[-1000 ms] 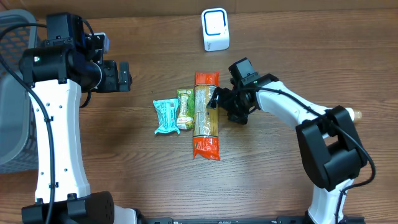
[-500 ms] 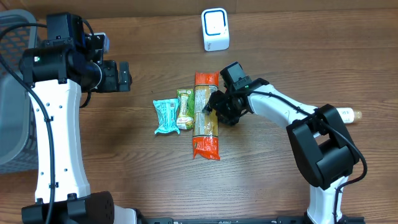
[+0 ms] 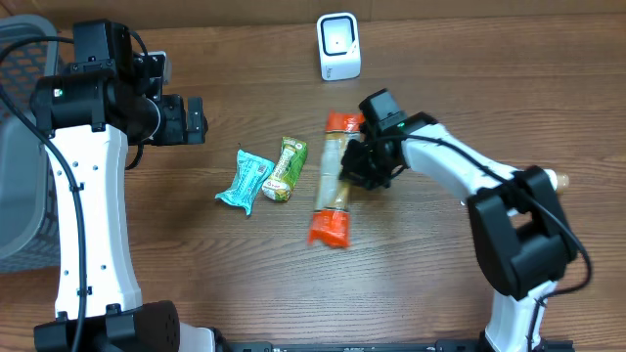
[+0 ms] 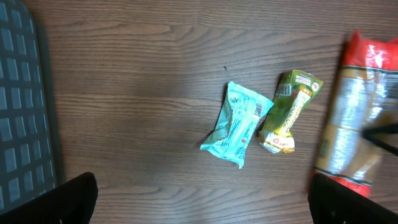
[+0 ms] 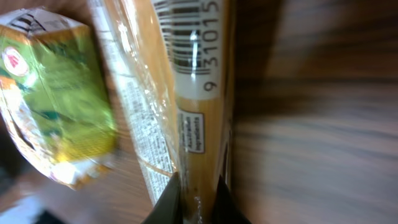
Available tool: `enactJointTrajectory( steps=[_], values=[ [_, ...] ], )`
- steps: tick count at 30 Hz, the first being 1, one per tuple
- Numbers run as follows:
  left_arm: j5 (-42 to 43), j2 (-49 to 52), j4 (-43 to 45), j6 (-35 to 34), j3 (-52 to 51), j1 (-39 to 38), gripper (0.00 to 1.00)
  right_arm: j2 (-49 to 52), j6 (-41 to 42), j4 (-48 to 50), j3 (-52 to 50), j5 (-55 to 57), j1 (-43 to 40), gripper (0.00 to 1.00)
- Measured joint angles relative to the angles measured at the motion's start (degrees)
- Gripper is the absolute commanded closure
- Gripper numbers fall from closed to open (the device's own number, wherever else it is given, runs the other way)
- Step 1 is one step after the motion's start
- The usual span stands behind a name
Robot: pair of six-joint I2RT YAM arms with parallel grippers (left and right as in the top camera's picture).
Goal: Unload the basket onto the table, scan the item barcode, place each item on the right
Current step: 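Grasp the spaghetti package with the right gripper, adjusting grip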
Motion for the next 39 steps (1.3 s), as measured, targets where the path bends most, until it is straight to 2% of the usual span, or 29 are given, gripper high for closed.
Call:
enactJointTrajectory(
  steps=[4,6,11,17,20,28,33,36,39],
  values=[
    [0.00,0.00,-0.02,0.00,0.00,0.00,0.01,-3.85,-10.19,-12.52,5.05,10.64,-0.44,0.96],
    [0.00,0.00,0.00,0.00,0.00,0.00,0.00,-4.72,-13.16,-15.30,6.95,14.86,-0.24,0.96],
    [0.00,0.00,0.00,0.00,0.00,0.00,0.00,-5.77,-18.58,-18.16,9.35,29.53,2.93,0.96],
    [0.00,0.00,0.00,0.00,0.00,0.00,0.00,-3.21,-21.35,-20.17,9.33,40.04,10.03,0.96],
    [0.00,0.00,-0.02,0.00,0.00,0.00,0.00,0.44,-22.05,-21.49,9.33,42.51,13.66,0.76],
    [0.00,0.00,-0.02,0.00,0.00,0.00,0.01,2.32,-25.07,-23.61,10.73,39.19,18.03,0.44],
    [0.00,0.00,-0.02,0.00,0.00,0.00,0.00,2.27,-27.61,-26.01,15.47,36.26,15.23,0.09],
    [0.00,0.00,0.00,0.00,0.00,0.00,0.00,1.95,-30.16,-25.66,17.05,34.21,10.73,0.01],
    [0.00,0.00,0.00,0.00,0.00,0.00,0.01,1.88,-33.55,-25.57,17.14,28.94,5.73,0.00]
  ],
)
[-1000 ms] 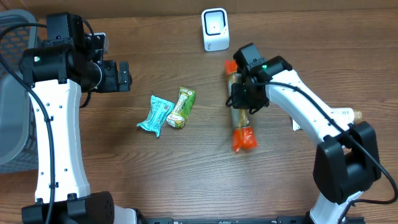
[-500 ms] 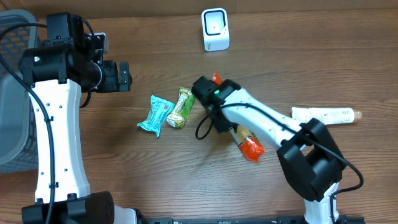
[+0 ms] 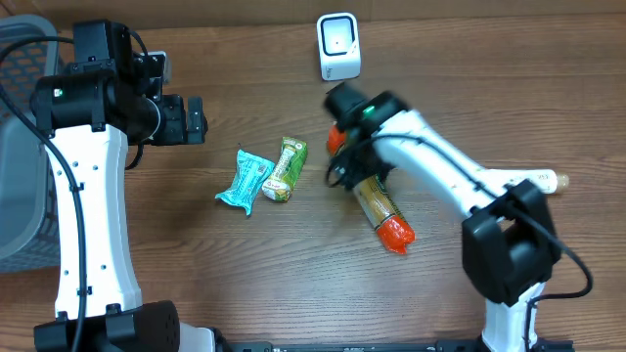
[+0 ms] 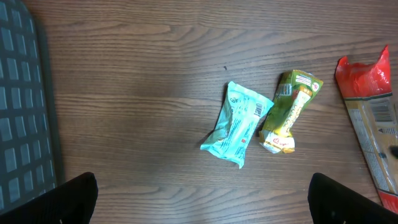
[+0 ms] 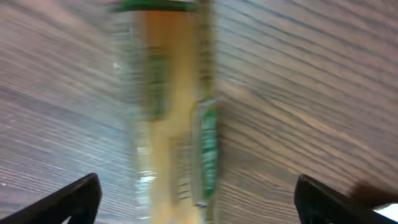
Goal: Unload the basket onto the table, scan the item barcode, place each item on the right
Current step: 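Grasp the spaghetti package with the right gripper, adjusting grip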
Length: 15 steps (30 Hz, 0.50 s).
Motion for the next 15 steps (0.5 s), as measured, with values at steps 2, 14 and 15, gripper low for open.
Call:
enactJointTrajectory(
  steps=[2,14,15],
  values=[
    [0.00,0.00,0.00,0.00,0.00,0.00,0.00,0.00,-2.99,0.13,0.00,-5.70,-3.72,0.00],
    [-0.02,0.00,0.00,0.00,0.00,0.00,0.01,-0.02,-11.56,6.49,-11.32,-21.51,-5.62,0.01],
    [0.00,0.00,-0.02,0.00,0.00,0.00,0.01,-0.02,-11.74,7.52,-12.57,-21.70,-5.60,0.03]
  ],
)
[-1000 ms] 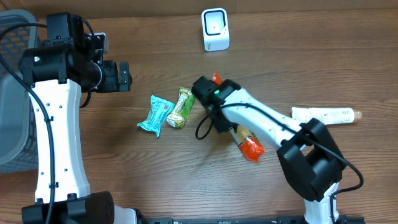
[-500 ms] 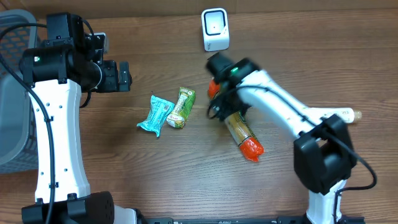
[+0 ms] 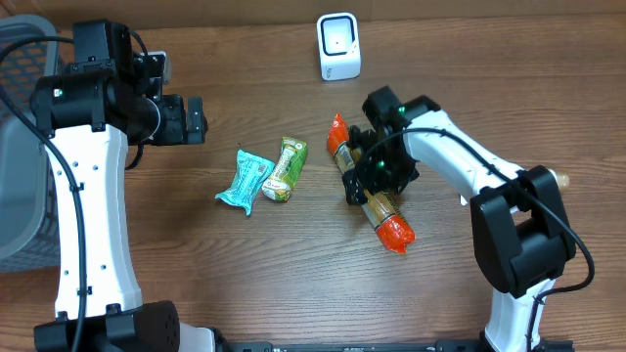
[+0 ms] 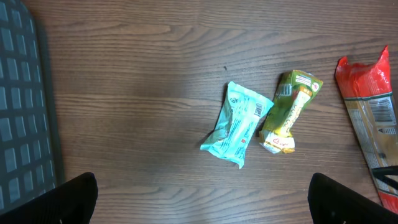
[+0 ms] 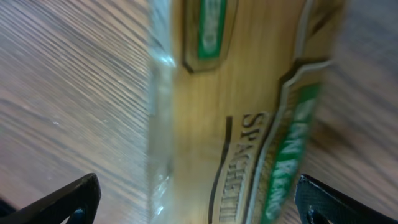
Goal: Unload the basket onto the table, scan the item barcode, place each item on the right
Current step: 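Grasp the spaghetti package with the right gripper, adjusting grip, then lift the spaghetti package and hold it before the scanner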
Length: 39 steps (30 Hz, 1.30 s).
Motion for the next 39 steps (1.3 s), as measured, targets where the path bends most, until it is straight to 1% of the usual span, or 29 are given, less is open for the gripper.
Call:
enactJointTrajectory(
  steps=[1,4,5,6,7,8,11,19,24,30,35,39],
  values=[
    [-0.02,0.00,0.02,0.00,0.00,0.00,0.00,0.00,-0.13,0.87,-1.05,-0.07,0.00,0.05],
    [0.00,0.00,0.00,0.00,0.00,0.00,0.00,0.00,-0.92,3.72,-3.89,-0.13,-0.04,0.24],
    [0.00,0.00,-0.04,0.00,0.00,0.00,0.00,0.00,-0.33,4.33,-4.44,0.02,-0.09,0.36],
    [-0.02,0.00,0.00,0.00,0.00,0.00,0.00,0.00,-0.74,4.48,-4.46,-0.02,-0.11,0.46],
    [0.00,0.00,0.00,0.00,0.00,0.00,0.00,0.00,-0.52,4.74,-4.52,0.24,-0.15,0.62],
    [0.00,0.00,0.02,0.00,0.00,0.00,0.00,0.00,-0.42,5.18,-4.68,0.28,-0.37,0.75],
    [0.00,0.00,0.00,0.00,0.00,-0.02,0.00,-0.35,-0.17,5.55,-4.70,-0.42,-0.59,0.96],
    [0.00,0.00,0.02,0.00,0.00,0.00,0.00,-0.70,3.74,4.66,-4.11,-2.25,-0.85,0.96],
    [0.00,0.00,0.00,0.00,0.00,0.00,0.00,-0.63,4.81,3.41,-0.72,-5.86,-2.05,0.96],
    [0.00,0.00,0.00,0.00,0.00,0.00,0.01,-2.95,3.30,3.80,6.43,-15.85,-4.87,0.96],
    [0.00,0.00,0.02,0.00,0.00,-0.02,0.00,-9.81,2.56,3.28,10.25,-25.29,-6.75,0.96],
    [0.00,0.02,0.02,0.00,0.00,0.00,0.00,-16.20,2.12,1.92,10.91,-32.94,-8.13,0.96]
  ],
)
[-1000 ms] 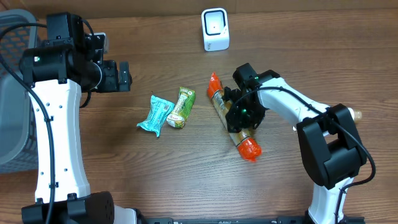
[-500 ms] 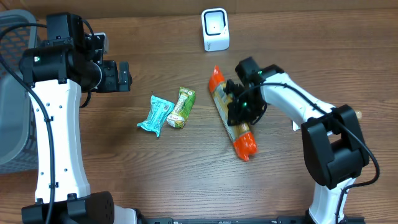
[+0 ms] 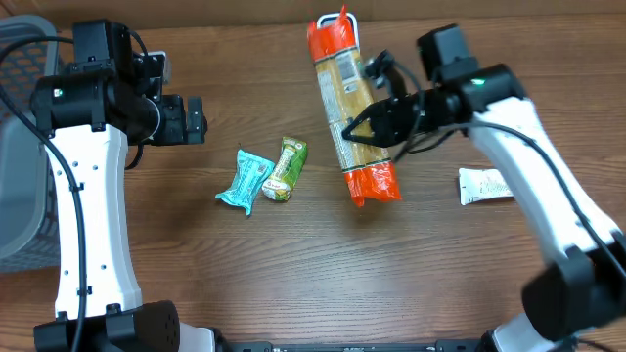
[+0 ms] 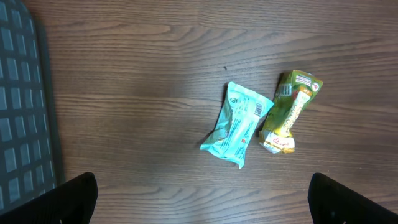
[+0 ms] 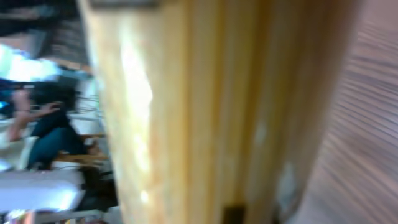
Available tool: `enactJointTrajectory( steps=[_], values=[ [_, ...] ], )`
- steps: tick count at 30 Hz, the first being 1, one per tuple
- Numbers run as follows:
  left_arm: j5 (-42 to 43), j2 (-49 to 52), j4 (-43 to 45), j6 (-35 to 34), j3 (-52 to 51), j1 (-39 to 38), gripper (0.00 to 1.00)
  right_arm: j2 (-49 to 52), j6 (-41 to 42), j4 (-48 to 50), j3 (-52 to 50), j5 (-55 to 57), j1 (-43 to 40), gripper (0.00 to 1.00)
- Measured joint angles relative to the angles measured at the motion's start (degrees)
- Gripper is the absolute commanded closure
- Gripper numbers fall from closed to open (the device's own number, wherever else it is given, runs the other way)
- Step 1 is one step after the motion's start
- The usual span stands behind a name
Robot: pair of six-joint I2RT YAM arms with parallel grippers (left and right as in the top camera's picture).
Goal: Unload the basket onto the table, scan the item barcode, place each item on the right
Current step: 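Lift the spaghetti package and hold it before the scanner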
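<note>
A long spaghetti packet (image 3: 347, 108) with orange-red ends hangs in the air above the table's far middle, standing roughly lengthwise. My right gripper (image 3: 377, 125) is shut on its middle from the right. In the right wrist view the packet (image 5: 205, 112) fills the frame as a yellow blur, and no barcode can be read. The white scanner is almost wholly hidden behind the packet's top end. My left gripper (image 3: 191, 119) hovers high at the left, open and empty; its fingertips (image 4: 354, 202) show at the bottom corners of the left wrist view.
A teal packet (image 3: 245, 182) and a green packet (image 3: 286, 168) lie side by side left of centre, also seen as teal (image 4: 239, 124) and green (image 4: 287, 112). A small white packet (image 3: 484, 186) lies at the right. A grey basket (image 3: 20, 196) stands at the left edge.
The spaghetti packet lay slanted on the table with my right gripper open over it. Now the gripper is shut on it, holding it aloft near the scanner. The left arm has not moved.
First my right gripper pinched the packet, which lay nearly straight on the table, barcode side up. Then the packet lay slanted further right, with the gripper open above it and then over its middle. Now it is held off the table before the scanner.
</note>
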Motion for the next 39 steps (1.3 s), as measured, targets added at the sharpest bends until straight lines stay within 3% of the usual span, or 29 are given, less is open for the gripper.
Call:
enactJointTrajectory(
  steps=[9,26,30,39],
  values=[
    [0.00,0.00,0.00,0.00,0.00,0.00,0.00,-6.03,-0.17,-2.62,0.00,-12.04,-3.96,0.96],
    [0.00,0.00,-0.02,0.00,0.00,0.00,0.00,-6.03,0.26,-2.80,0.00,-11.47,-3.98,0.96],
    [0.00,0.00,-0.02,0.00,0.00,0.00,0.01,-6.03,4.92,-2.01,0.00,1.25,-3.61,0.96],
    [0.00,0.00,-0.02,0.00,0.00,0.00,0.00,0.87,11.67,5.01,0.02,44.89,2.08,0.94]
  ],
)
